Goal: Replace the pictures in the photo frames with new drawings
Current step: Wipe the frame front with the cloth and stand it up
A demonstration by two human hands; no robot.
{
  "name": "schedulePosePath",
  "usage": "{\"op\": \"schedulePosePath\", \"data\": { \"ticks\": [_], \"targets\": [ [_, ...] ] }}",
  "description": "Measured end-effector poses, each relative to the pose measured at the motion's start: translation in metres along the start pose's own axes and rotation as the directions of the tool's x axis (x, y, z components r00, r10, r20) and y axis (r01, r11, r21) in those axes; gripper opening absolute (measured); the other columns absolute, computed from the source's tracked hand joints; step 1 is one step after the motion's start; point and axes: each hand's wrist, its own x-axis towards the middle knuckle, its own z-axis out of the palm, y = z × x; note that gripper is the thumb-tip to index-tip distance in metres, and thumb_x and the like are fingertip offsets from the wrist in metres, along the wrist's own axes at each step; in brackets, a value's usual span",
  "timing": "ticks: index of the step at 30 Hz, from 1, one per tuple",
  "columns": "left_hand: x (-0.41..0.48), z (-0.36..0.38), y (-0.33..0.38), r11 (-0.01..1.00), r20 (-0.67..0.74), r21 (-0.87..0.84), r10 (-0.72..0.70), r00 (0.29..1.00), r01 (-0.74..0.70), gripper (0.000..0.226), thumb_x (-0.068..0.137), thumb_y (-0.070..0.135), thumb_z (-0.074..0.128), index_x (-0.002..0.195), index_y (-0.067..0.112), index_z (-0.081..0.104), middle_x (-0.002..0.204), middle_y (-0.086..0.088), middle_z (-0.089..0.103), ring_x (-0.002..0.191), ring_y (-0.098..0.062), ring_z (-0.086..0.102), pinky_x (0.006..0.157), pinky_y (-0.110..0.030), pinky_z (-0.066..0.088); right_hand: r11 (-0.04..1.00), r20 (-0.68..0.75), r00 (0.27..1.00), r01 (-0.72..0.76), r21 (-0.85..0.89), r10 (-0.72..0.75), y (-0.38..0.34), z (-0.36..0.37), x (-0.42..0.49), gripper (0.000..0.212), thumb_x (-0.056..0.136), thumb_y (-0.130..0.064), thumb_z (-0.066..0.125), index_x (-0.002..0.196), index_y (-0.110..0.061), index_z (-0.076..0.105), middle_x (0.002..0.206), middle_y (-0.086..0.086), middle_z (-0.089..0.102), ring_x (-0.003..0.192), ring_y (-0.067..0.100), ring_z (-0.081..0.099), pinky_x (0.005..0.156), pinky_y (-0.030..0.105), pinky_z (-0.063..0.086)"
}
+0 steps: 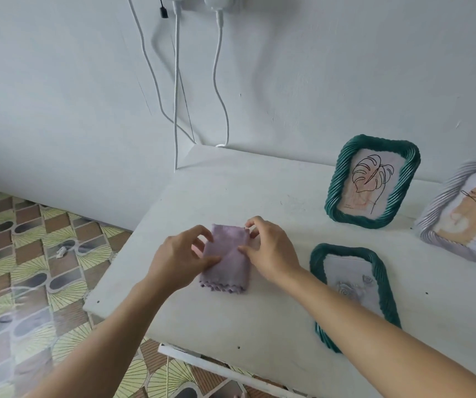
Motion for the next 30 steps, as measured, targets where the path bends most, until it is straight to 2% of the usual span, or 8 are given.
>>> {"op": "schedulePosePath", "data": {
  "ticks": [6,9,12,15,18,21,26,30],
  "targets": [
    [0.011,-0.004,0.000,0.996,0.083,0.076,0.040,0.996,-0.046,0.029,0.077,0.044,0.082,0.100,0.033,0.068,0.102,0.014,0.065,0.076,-0.004,0.065,0.075,-0.028,0.053,0.978,0.015,0.995,0.101,-0.181,-0.100,0.006,-0.001,-0.004,0.037,0.093,-0.042,0.062,0.126,-0.024,0.060,0.114,0.000,0.059,0.110,0.022,0.050,0.089,0.032,0.046],
    [0.010,-0.005,0.005,0.990,0.073,0.128,0.051,0.996,-0.060,0.031,0.078,0.046,0.080,0.103,0.034,0.067,0.101,0.013,0.062,0.080,-0.008,0.062,0.081,-0.035,0.053,0.984,0.013,0.995,0.097,-0.152,-0.096,0.008,-0.009,-0.006,0.040,0.095,-0.041,0.060,0.130,-0.022,0.060,0.116,0.002,0.061,0.111,0.023,0.053,0.092,0.036,0.048],
    [0.008,-0.003,0.021,0.980,0.009,0.169,0.107,0.994,-0.107,0.026,0.081,0.047,0.074,0.104,0.039,0.065,0.097,0.017,0.058,0.085,-0.008,0.060,0.086,-0.040,0.051,0.994,-0.053,0.994,0.096,-0.047,-0.098,0.009,-0.030,-0.012,0.036,0.094,-0.037,0.063,0.127,-0.021,0.063,0.107,0.001,0.064,0.100,0.019,0.059,0.089,0.039,0.050],
    [0.004,0.003,0.050,0.969,-0.090,0.180,0.188,0.978,-0.169,0.018,0.088,0.047,0.066,0.104,0.040,0.066,0.099,0.015,0.055,0.093,-0.009,0.057,0.092,-0.039,0.040,0.988,-0.158,0.982,0.119,0.102,-0.102,0.016,-0.063,-0.032,0.027,0.093,-0.030,0.067,0.118,-0.021,0.068,0.096,-0.006,0.066,0.088,0.010,0.061,0.081,0.026,0.050],
    [-0.001,0.016,0.081,0.920,-0.158,0.281,0.324,0.933,-0.272,0.019,0.089,0.045,0.066,0.107,0.039,0.067,0.101,0.011,0.052,0.099,-0.013,0.055,0.087,-0.036,0.029,0.975,-0.242,0.970,0.086,0.205,-0.035,0.032,-0.099,-0.059,0.023,0.093,-0.024,0.068,0.116,-0.022,0.068,0.093,-0.011,0.067,0.090,0.008,0.063,0.071,0.011,0.047],
    [-0.003,0.036,0.103,0.886,-0.110,0.284,0.410,0.905,-0.367,0.019,0.090,0.045,0.067,0.108,0.039,0.066,0.100,0.013,0.054,0.096,-0.013,0.057,0.088,-0.037,0.033,0.972,-0.278,0.959,0.006,0.237,0.062,0.059,-0.127,-0.085,0.022,0.092,-0.021,0.068,0.114,-0.021,0.069,0.090,-0.011,0.068,0.088,0.004,0.063,0.074,0.007,0.046],
    [-0.011,0.081,0.125,0.905,0.085,0.090,0.410,0.908,-0.417,0.035,0.095,0.051,0.058,0.127,0.039,0.058,0.104,0.014,0.062,0.089,-0.004,0.061,0.081,-0.033,0.055,0.986,-0.280,0.945,-0.153,0.072,0.167,0.110,-0.138,-0.115,0.029,0.092,-0.028,0.067,0.120,-0.024,0.064,0.092,-0.012,0.066,0.089,0.006,0.061,0.082,0.024,0.052],
    [-0.020,0.115,0.128,0.919,0.193,0.151,0.335,0.922,-0.365,0.052,0.099,0.053,0.047,0.148,0.039,0.040,0.131,0.002,0.059,0.116,-0.019,0.054,0.097,-0.037,0.049,0.970,-0.255,0.939,-0.242,-0.017,0.230,0.129,-0.133,-0.127,0.044,0.093,-0.040,0.063,0.133,-0.025,0.055,0.111,-0.004,0.062,0.105,0.016,0.057,0.092,0.037,0.051]
  ]
}}
